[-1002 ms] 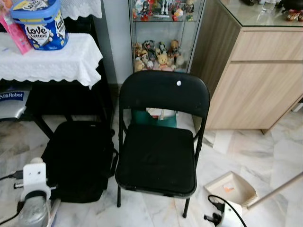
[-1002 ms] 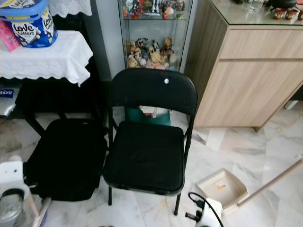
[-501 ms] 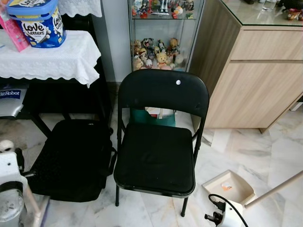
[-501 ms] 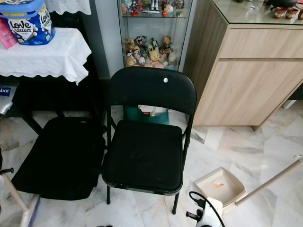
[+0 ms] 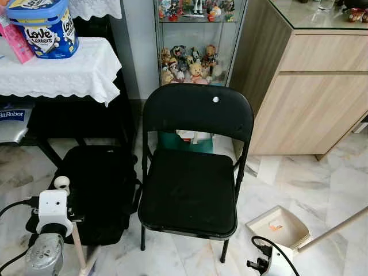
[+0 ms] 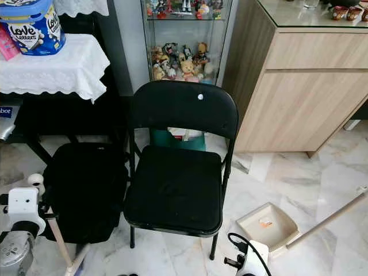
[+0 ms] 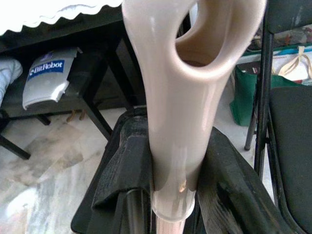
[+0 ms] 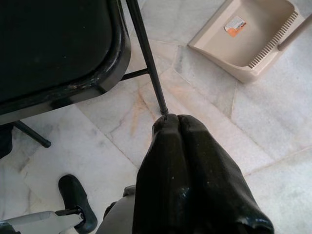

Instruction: Sweep floor

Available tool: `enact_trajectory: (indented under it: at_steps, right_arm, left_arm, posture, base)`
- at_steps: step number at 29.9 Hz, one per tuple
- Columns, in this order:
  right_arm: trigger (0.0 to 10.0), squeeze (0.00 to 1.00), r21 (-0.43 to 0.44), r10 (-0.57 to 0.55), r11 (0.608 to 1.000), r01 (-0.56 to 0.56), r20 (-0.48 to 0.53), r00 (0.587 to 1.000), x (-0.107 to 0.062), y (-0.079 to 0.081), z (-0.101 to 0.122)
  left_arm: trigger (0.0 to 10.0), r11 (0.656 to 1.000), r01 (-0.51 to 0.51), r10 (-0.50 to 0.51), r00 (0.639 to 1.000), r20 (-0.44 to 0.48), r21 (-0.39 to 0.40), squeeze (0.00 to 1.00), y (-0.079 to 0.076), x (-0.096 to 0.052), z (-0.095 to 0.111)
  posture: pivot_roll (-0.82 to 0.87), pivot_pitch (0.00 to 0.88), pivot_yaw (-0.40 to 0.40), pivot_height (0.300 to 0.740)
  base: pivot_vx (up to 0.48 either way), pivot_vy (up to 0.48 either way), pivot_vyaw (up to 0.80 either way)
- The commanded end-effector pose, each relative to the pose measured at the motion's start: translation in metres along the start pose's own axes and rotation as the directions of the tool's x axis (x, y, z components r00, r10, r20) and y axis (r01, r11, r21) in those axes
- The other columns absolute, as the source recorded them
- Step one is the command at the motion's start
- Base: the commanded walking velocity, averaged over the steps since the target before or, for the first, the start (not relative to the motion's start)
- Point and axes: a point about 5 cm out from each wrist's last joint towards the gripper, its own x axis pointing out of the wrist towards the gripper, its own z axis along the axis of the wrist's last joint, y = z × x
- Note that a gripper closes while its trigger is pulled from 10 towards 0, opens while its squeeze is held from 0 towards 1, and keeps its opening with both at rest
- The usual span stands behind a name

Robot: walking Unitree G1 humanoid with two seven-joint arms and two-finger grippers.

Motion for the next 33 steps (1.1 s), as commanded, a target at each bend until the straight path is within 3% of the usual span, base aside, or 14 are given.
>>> enact_trajectory:
  at_steps: [1,23,33]
  right_arm:
    - [10.0,0.00,0.006,-0.008,1.000,0.008,-0.008,1.000,-0.0015,-0.0018,-0.0043]
    - [10.0,0.00,-0.006,-0.005,1.000,0.005,-0.022,1.000,-0.0031,-0.0032,-0.0090]
    - [10.0,0.00,-0.007,-0.006,1.000,0.006,-0.019,1.000,-0.0029,-0.0032,-0.0081]
  left_arm:
    - [10.0,0.999,-0.010,0.010,1.000,0.002,0.034,0.00,0.0088,-0.0033,0.0001]
    - [10.0,1.000,0.023,-0.024,0.999,0.048,0.019,0.00,0.0080,-0.0070,0.0047]
    - [10.0,1.000,0.028,-0.029,0.998,0.060,0.014,0.00,0.0071,-0.0069,0.0066]
  posture:
    - [0.01,0.095,-0.005,0.740]
    - [0.01,0.079,-0.009,0.740]
    - [0.01,0.090,-0.010,0.740]
  base:
    - [0.000,0.000,0.00]
    - [0.000,0.000,0.00]
    - [0.000,-0.285,0.00]
